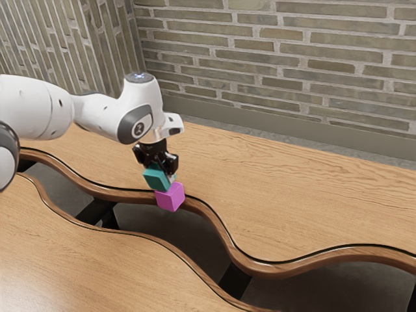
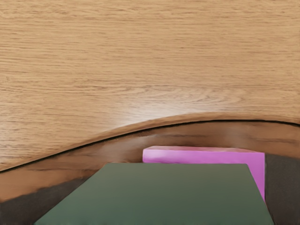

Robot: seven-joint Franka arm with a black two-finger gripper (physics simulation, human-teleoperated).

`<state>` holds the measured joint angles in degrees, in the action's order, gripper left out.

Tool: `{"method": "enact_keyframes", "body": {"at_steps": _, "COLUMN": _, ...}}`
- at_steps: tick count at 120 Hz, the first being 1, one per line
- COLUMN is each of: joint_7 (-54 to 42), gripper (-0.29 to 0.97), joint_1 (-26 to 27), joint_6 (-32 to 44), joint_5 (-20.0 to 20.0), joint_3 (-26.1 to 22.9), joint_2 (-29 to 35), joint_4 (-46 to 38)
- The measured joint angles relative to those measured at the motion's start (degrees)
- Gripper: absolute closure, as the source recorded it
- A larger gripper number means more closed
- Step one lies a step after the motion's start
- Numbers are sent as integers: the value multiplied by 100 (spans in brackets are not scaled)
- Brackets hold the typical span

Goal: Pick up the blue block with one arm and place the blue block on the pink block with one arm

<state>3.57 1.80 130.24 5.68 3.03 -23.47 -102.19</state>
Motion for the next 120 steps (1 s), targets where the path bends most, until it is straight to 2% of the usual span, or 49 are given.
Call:
{"method": "enact_keyframes", "body": {"at_steps": 40, "joint_7": -91, "gripper": 35, "joint_1": 53, "joint_6": 23, "joint_5": -47, "joint_3": -39, "joint_2": -69, "joint_4": 18}}
{"method": "enact_keyframes", "body": {"at_steps": 47, "joint_7": -114, "gripper": 25, "joint_1": 74, "joint_6": 27, "joint_5": -125, "joint_3": -44, "joint_2": -73, "joint_4": 19}}
{"method": "enact_keyframes", "body": {"at_steps": 66, "joint_7": -198, "gripper": 15, "joint_1": 79, "joint_6": 28, "joint_5": -315, "joint_3": -42, "joint_2": -12, "joint_4": 11}}
{"method": "enact_keyframes", "body": {"at_steps": 74, "joint_7": -221, "gripper": 11, "joint_1": 123, "joint_6": 28, "joint_5": -343, "joint_3": -11, "joint_2": 282, "joint_4": -99}}
{"method": "enact_keyframes", "body": {"at_steps": 85, "joint_7": -207, "gripper": 7, "joint_1": 383, "joint_6": -16, "joint_5": -326, "joint_3": 31, "joint_2": 1588, "joint_4": -753}}
{"method": "enact_keyframes", "body": {"at_steps": 95, "joint_7": -259, "gripper": 5, "joint_1": 535, "joint_6": -367, "joint_5": -313, "joint_3": 114, "joint_2": 2567, "joint_4": -938}}
{"method": "enact_keyframes", "body": {"at_steps": 120, "joint_7": -470, "gripper": 2, "joint_1": 412, "joint_6": -1055, "joint_5": -331, "joint_3": 215, "joint_2": 2902, "joint_4": -989}}
